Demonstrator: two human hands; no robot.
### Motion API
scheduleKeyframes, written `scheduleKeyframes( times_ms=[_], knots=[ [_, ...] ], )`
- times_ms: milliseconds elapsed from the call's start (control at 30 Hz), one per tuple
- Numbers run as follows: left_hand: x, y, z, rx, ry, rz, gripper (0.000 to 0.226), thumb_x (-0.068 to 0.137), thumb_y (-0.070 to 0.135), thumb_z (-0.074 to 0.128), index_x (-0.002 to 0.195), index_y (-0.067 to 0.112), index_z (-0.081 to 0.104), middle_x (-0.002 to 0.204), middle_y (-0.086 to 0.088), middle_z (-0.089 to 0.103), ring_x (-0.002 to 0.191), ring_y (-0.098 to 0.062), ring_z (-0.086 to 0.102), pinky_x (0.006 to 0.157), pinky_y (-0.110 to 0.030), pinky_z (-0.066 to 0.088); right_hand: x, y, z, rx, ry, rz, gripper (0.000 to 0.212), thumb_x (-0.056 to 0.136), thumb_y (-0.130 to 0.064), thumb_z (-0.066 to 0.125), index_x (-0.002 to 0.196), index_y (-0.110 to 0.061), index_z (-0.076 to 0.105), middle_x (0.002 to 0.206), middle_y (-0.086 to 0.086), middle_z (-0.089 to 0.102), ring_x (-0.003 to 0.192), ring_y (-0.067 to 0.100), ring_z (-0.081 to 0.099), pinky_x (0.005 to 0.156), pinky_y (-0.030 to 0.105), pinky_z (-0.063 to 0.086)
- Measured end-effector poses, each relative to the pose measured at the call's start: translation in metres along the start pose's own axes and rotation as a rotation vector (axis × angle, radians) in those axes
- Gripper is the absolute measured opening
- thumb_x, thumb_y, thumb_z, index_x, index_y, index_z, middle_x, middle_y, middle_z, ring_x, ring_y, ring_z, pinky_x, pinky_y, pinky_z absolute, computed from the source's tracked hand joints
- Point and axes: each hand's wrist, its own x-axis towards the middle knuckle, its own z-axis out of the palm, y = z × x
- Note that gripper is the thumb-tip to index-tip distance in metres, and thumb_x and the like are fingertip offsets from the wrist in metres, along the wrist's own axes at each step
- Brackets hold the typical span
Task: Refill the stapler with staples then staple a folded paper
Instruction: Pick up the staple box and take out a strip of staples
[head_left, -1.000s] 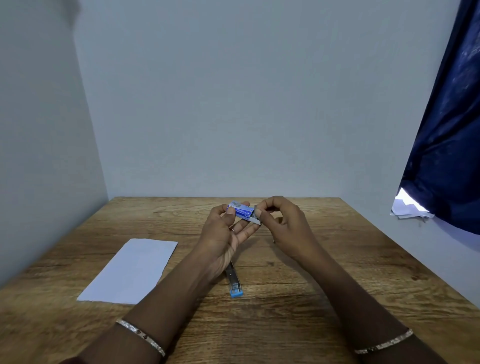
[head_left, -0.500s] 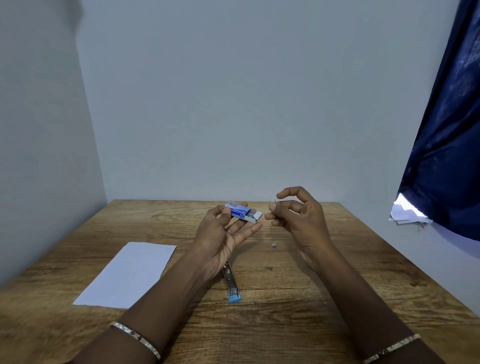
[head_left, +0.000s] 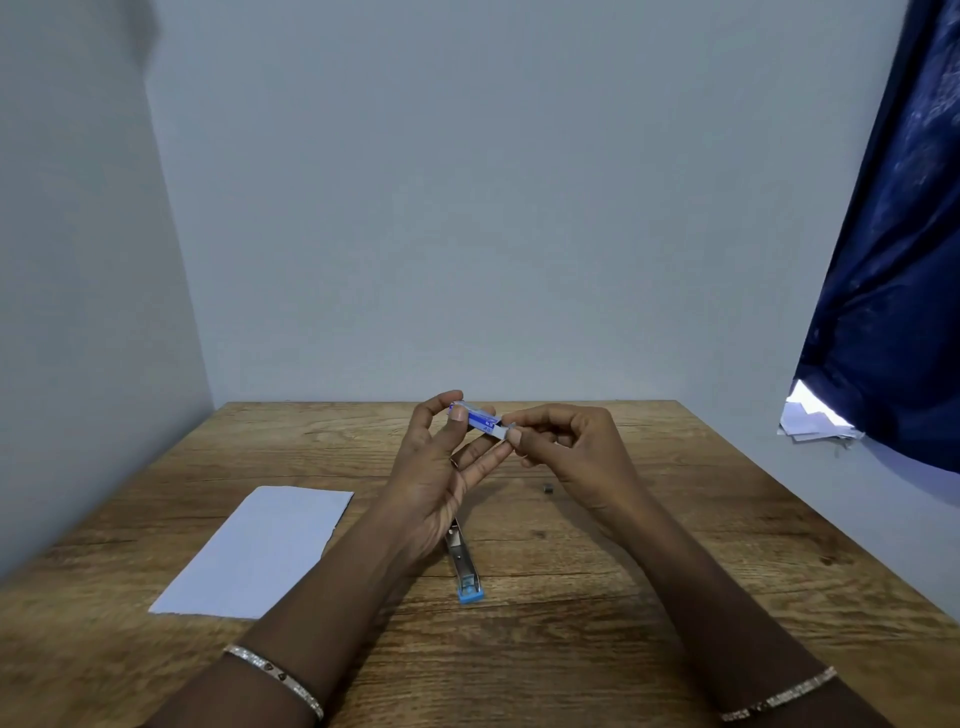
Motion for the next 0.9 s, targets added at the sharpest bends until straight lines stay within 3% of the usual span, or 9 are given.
scheduleKeyframes(
  times_ms=[200,367,467,533,700,767,900],
  knots=[
    [-0.002,0.0009,0.0037,0.02,-0.038,-0.008,0.02,0.099,0.011,0.058,0.12,0.01,0.056,0.108,-0.027,0.073,0.089,-0.038,0.077,0.071,-0.038,0.064,0.0023,0.0007,-0.0006,0.017,0.023,-0.035,0.012,0.082,-0.012,0.082,0.093,-0.016,0.078,0.079,0.005,0.077,0.073,0.013,0.069,0.067,0.027,0.056],
    [-0.0014,-0.0009,0.0029,0.066,-0.027,0.012,0.024,0.095,0.013,0.063,0.118,0.01,0.057,0.108,-0.027,0.075,0.093,-0.036,0.076,0.075,-0.039,0.064,0.0036,0.0036,-0.002,-0.001,0.004,-0.024,0.024,0.085,-0.011,0.08,0.108,-0.016,0.077,0.081,0.008,0.077,0.074,0.015,0.07,0.068,0.026,0.055],
    [0.0002,-0.0017,0.0021,0.141,0.0,0.099,0.025,0.089,0.018,0.069,0.11,0.011,0.058,0.106,-0.027,0.075,0.096,-0.031,0.076,0.079,-0.037,0.063,0.0049,0.0033,-0.0027,0.052,0.03,0.014,0.017,0.091,-0.011,0.073,0.107,-0.015,0.078,0.082,0.004,0.078,0.072,0.013,0.07,0.066,0.024,0.057],
    [0.0014,-0.0016,0.0017,0.208,0.009,0.153,0.016,0.093,0.015,0.067,0.105,0.011,0.056,0.108,-0.026,0.073,0.094,-0.028,0.076,0.078,-0.033,0.063,0.0059,0.0014,-0.0043,0.136,0.081,0.079,0.013,0.095,-0.008,0.066,0.102,-0.01,0.077,0.076,0.003,0.074,0.068,0.011,0.07,0.064,0.021,0.057],
    [0.0013,-0.0024,-0.0006,0.252,-0.005,0.144,0.013,0.096,0.009,0.064,0.104,0.009,0.053,0.115,-0.024,0.073,0.099,-0.027,0.076,0.086,-0.036,0.062,0.0062,-0.0055,-0.0067,0.511,0.141,0.441,0.016,0.095,0.001,0.055,0.105,0.004,0.068,0.078,0.011,0.068,0.061,0.014,0.067,0.054,0.02,0.053],
    [0.0005,-0.0041,-0.0005,0.274,-0.015,0.134,0.013,0.096,0.01,0.063,0.104,0.009,0.053,0.113,-0.022,0.074,0.101,-0.026,0.076,0.087,-0.036,0.062,0.0055,-0.0053,-0.0072,0.472,0.096,0.49,0.02,0.09,-0.004,0.062,0.107,0.004,0.07,0.075,0.008,0.067,0.058,0.012,0.061,0.05,0.02,0.046],
    [0.0003,-0.0063,-0.0006,0.268,-0.016,0.107,0.014,0.097,0.01,0.063,0.106,0.01,0.052,0.113,-0.022,0.075,0.103,-0.027,0.075,0.089,-0.036,0.062,0.0039,-0.0037,-0.0061,0.263,-0.017,0.443,0.025,0.075,-0.023,0.086,0.092,-0.005,0.08,0.066,-0.001,0.059,0.052,0.007,0.042,0.041,0.016,0.035]
  ],
)
